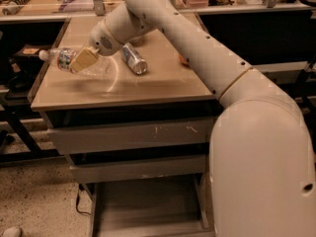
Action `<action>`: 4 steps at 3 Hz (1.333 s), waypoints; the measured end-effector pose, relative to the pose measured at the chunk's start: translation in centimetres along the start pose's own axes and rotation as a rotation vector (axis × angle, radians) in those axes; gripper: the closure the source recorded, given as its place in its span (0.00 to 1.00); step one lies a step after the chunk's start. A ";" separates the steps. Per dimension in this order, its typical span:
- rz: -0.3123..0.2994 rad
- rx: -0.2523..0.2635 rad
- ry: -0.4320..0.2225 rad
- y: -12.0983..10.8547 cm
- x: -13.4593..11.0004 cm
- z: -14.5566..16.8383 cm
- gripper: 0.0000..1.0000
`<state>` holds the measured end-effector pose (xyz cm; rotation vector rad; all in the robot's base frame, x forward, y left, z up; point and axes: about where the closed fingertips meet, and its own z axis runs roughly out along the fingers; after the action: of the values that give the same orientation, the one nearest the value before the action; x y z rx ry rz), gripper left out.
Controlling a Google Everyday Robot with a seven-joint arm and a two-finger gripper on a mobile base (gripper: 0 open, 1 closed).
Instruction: Pick water bottle from bottom drawer and place on counter
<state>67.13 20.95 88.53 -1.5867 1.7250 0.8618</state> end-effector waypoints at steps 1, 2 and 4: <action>0.017 -0.013 0.023 -0.5 0.5 0.8 1.00; 0.039 -0.029 -0.012 -1.1 1.3 2.0 1.00; 0.061 -0.038 -0.031 -1.6 2.0 3.0 0.81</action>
Offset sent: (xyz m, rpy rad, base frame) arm 0.0217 0.0092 -0.0350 0.0711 0.0689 -0.0180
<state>68.67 22.09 85.09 -1.5448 1.7528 0.9491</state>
